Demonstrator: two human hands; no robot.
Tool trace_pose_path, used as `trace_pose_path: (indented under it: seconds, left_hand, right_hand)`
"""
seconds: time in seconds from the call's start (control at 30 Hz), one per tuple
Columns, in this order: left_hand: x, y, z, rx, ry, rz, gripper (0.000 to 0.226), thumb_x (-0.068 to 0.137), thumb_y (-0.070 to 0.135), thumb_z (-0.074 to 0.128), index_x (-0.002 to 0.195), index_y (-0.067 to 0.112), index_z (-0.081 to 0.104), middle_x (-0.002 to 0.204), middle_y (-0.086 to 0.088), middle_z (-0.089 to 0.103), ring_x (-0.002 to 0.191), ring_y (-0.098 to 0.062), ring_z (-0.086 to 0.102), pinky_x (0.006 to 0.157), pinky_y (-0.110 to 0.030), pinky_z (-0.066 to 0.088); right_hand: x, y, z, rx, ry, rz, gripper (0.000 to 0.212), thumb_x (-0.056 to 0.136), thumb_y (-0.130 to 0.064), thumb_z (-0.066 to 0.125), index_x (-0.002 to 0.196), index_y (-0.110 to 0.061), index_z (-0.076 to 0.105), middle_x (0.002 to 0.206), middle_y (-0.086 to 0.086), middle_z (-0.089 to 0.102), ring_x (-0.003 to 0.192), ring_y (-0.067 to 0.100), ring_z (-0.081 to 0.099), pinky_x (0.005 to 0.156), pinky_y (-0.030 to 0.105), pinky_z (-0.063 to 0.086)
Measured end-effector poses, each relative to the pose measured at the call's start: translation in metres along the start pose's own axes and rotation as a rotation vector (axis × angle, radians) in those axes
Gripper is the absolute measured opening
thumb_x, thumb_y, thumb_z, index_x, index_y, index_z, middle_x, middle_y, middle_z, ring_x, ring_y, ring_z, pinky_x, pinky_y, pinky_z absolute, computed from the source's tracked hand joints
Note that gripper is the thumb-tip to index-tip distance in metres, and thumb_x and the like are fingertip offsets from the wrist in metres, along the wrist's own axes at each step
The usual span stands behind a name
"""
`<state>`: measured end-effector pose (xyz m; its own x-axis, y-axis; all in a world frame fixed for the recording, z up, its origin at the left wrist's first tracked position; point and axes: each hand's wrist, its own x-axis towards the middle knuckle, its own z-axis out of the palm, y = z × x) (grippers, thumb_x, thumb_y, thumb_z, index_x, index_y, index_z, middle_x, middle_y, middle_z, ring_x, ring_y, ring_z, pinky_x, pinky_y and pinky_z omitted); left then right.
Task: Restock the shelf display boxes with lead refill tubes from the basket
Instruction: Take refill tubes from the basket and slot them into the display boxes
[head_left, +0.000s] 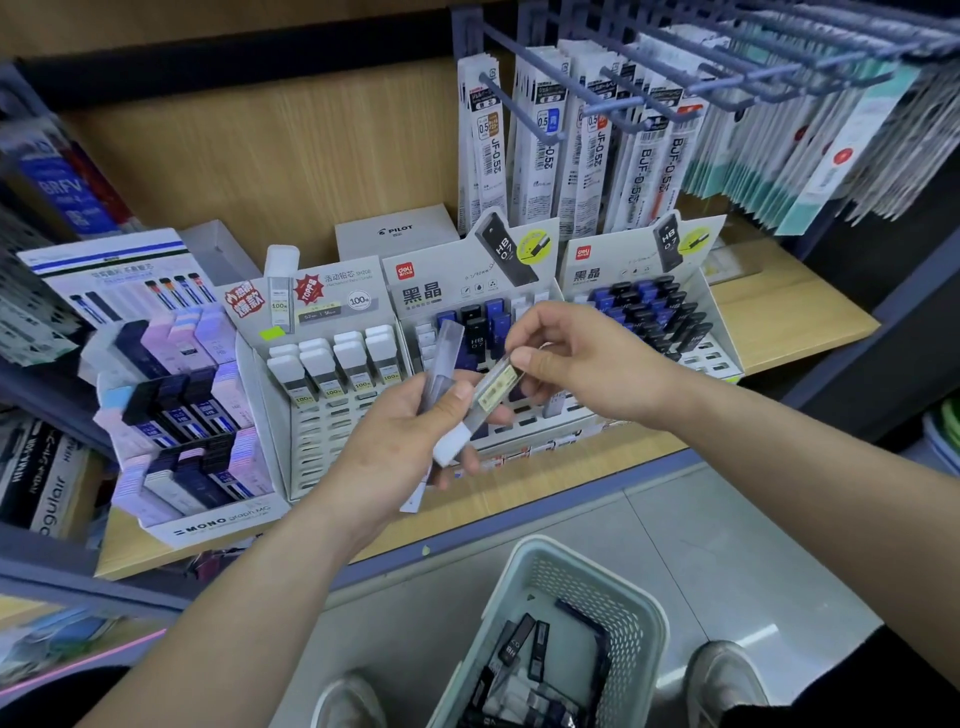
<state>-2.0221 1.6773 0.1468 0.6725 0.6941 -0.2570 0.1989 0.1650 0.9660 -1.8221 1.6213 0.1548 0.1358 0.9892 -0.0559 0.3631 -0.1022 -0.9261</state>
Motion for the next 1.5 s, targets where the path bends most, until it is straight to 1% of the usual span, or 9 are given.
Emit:
trace_pose_path:
  seconds: [0.27, 0.37, 0.47, 0.6, 0.93, 1.07, 1.17, 1.33, 1.5]
  left_hand:
    - [0.006, -0.008, -0.011, 0.01, 0.203, 0.0, 0.017, 0.088, 0.014, 0.074, 0.103, 0.018, 0.066, 0.061, -0.002, 0.045, 0.047, -0.014, 0.036, 0.039, -0.019, 0.031]
    - [0.007, -0.008, -0.013, -0.021, 0.252, 0.017, 0.015, 0.09, 0.012, 0.071, 0.102, 0.015, 0.064, 0.051, 0.005, 0.042, 0.046, -0.014, 0.032, 0.038, -0.02, 0.027]
    - [0.008, -0.007, -0.016, -0.038, 0.278, 0.021, 0.011, 0.093, 0.011, 0.068, 0.101, 0.014, 0.062, 0.047, 0.008, 0.05, 0.047, -0.014, 0.03, 0.038, -0.021, 0.025]
    - [0.005, -0.003, -0.018, -0.065, 0.282, 0.045, 0.006, 0.094, 0.018, 0.067, 0.096, 0.014, 0.063, 0.06, 0.002, 0.066, 0.047, -0.013, 0.031, 0.038, -0.019, 0.026]
    - [-0.004, -0.009, -0.034, -0.022, 0.27, 0.09, 0.01, 0.096, 0.011, 0.064, 0.091, 0.003, 0.061, 0.06, 0.003, 0.059, 0.045, -0.011, 0.03, 0.039, -0.019, 0.022]
    - [-0.012, -0.01, -0.042, -0.001, 0.228, 0.059, 0.009, 0.098, 0.013, 0.06, 0.093, 0.005, 0.059, 0.049, 0.007, 0.055, 0.041, -0.007, 0.03, 0.037, -0.017, 0.024]
    - [-0.019, -0.015, -0.06, -0.022, 0.261, 0.01, 0.012, 0.099, 0.008, 0.057, 0.11, 0.012, 0.061, 0.068, 0.004, 0.061, 0.048, -0.009, 0.035, 0.038, -0.019, 0.027]
    - [-0.04, -0.027, -0.09, 0.101, 0.223, 0.013, 0.029, 0.102, 0.009, 0.049, 0.125, 0.025, 0.054, 0.082, 0.003, 0.064, 0.058, -0.011, 0.041, 0.046, -0.024, 0.035]
    - [-0.057, -0.031, -0.104, 0.174, 0.234, 0.048, 0.022, 0.104, 0.015, 0.048, 0.123, 0.023, 0.042, 0.092, 0.001, 0.074, 0.057, -0.017, 0.051, 0.05, -0.027, 0.042]
  right_hand:
    - [-0.004, 0.001, -0.009, -0.002, 0.074, 0.038, 0.02, 0.1, -0.008, 0.054, 0.096, -0.017, 0.071, 0.081, 0.007, 0.061, 0.067, 0.015, 0.062, 0.067, 0.024, 0.054]
    - [-0.006, 0.001, -0.008, -0.026, -0.005, 0.041, 0.006, 0.092, -0.017, 0.07, 0.098, -0.018, 0.07, 0.085, 0.004, 0.06, 0.068, 0.019, 0.062, 0.066, 0.029, 0.055]
    - [-0.007, 0.002, -0.002, -0.223, -0.019, -0.035, 0.028, 0.075, -0.026, 0.087, 0.096, -0.025, 0.068, 0.091, -0.004, 0.063, 0.071, 0.021, 0.06, 0.069, 0.03, 0.053]
    - [-0.004, 0.001, 0.009, -0.372, -0.037, -0.108, 0.017, 0.081, -0.031, 0.082, 0.092, -0.023, 0.072, 0.081, -0.011, 0.067, 0.071, 0.004, 0.061, 0.064, 0.015, 0.048]
    - [0.0, -0.013, 0.032, -0.107, -0.166, -0.092, 0.02, 0.095, -0.012, 0.065, 0.113, -0.018, 0.061, 0.087, 0.005, 0.074, 0.069, 0.016, 0.063, 0.075, 0.038, 0.055]
    - [0.005, -0.018, 0.047, -0.041, -0.2, -0.12, 0.047, 0.09, -0.008, 0.071, 0.128, -0.028, 0.051, 0.089, 0.007, 0.065, 0.06, 0.013, 0.052, 0.059, 0.026, 0.049]
    - [0.011, -0.02, 0.054, -0.11, -0.181, -0.134, 0.065, 0.09, -0.008, 0.071, 0.14, -0.039, 0.043, 0.096, 0.007, 0.055, 0.054, 0.014, 0.047, 0.055, 0.017, 0.044]
    - [0.026, -0.03, 0.066, 0.009, 0.076, -0.11, 0.035, 0.092, -0.005, 0.068, 0.116, -0.025, 0.053, 0.085, 0.006, 0.067, 0.073, 0.04, 0.067, 0.068, 0.054, 0.06]
    - [0.059, -0.034, 0.078, -0.109, 0.279, -0.152, 0.023, 0.09, -0.008, 0.069, 0.091, -0.027, 0.056, 0.084, -0.007, 0.068, 0.073, 0.009, 0.064, 0.075, 0.038, 0.054]
